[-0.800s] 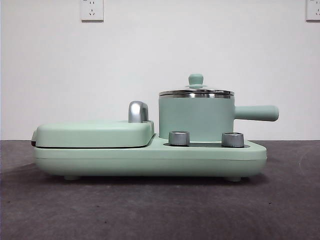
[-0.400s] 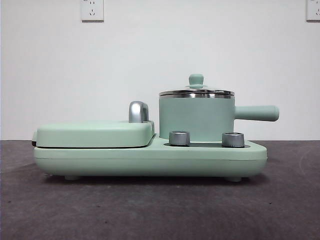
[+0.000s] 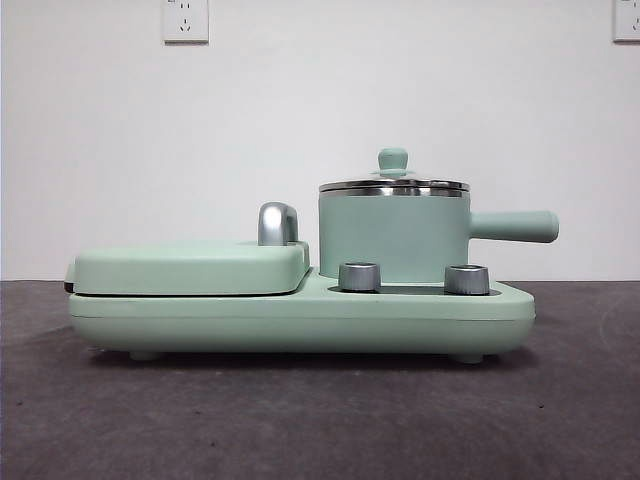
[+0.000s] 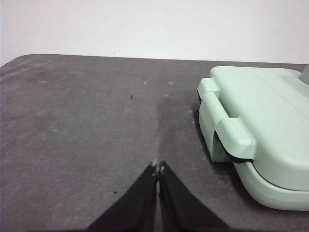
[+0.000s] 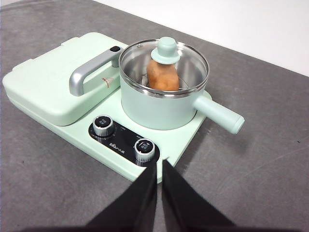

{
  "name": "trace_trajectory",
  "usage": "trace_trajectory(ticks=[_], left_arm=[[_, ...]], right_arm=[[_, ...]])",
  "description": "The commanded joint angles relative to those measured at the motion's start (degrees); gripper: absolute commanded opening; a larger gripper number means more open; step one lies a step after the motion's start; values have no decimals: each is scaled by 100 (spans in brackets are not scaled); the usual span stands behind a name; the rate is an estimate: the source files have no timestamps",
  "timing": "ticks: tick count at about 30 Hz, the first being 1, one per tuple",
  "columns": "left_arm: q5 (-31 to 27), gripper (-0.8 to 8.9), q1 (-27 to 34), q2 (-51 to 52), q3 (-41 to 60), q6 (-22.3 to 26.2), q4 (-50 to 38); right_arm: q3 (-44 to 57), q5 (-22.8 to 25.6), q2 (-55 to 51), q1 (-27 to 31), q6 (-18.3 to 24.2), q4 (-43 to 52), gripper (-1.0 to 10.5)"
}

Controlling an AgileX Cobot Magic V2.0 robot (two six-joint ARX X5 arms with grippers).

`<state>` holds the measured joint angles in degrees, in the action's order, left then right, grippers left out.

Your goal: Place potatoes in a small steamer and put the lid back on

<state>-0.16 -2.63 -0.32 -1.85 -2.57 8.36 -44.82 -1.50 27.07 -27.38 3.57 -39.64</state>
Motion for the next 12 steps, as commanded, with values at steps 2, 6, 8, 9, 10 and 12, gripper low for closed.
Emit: trace_trajectory(ticks=[2, 6, 8, 9, 10, 12], left_arm=[[-7, 6, 0, 7, 107, -26, -63], [-7, 6, 0, 7, 107, -26, -63], [-7, 6, 0, 7, 107, -26, -63], [-7, 6, 0, 7, 107, -26, -63], [-7, 6, 0, 7, 107, -26, -63], [-7, 6, 0, 7, 107, -26, -63]], right_arm=[[-26, 4, 13, -35, -57, 61, 13], [-4, 188, -33, -7, 446, -11, 13], [391, 341, -321, 225, 461, 90, 13], [723, 354, -529, 387, 417, 260, 13], [1200, 348, -826, 592, 306, 507, 13], [2194, 310, -1401, 968, -9, 1106, 13]])
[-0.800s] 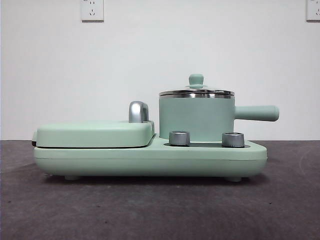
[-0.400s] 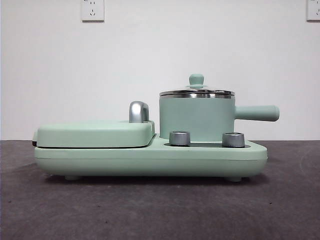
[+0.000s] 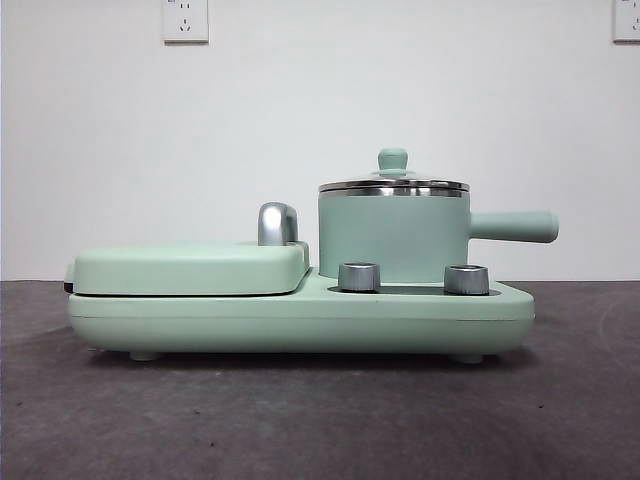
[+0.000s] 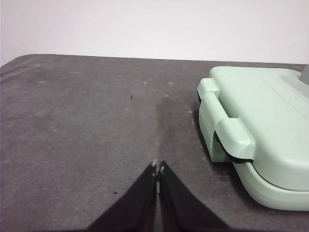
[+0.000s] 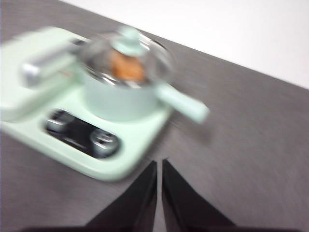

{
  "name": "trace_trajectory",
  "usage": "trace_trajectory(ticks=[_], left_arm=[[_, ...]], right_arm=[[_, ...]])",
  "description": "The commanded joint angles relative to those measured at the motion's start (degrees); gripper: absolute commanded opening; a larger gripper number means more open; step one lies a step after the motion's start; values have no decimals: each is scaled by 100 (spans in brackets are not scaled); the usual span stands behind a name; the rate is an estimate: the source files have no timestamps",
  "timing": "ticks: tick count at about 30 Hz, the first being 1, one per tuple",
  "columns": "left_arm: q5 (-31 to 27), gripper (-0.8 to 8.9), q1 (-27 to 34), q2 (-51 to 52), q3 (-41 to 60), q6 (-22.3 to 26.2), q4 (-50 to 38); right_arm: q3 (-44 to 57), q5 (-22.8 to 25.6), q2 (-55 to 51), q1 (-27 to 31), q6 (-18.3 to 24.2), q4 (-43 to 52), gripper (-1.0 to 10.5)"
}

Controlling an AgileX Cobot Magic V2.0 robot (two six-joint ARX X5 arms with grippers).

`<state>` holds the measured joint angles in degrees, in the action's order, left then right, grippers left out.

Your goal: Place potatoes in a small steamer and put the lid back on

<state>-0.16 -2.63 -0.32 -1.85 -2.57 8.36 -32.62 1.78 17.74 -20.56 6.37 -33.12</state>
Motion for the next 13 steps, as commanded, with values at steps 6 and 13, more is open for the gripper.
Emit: trace_trajectory(ticks=[6, 13], left_arm=[[-7, 6, 2, 7, 107, -26, -63], [-7, 6, 0, 9, 105, -26, -61]], right_arm=[[2986, -546, -1711, 1226, -704, 2072, 13], [3193, -476, -1753, 1482, -542, 2549, 13]])
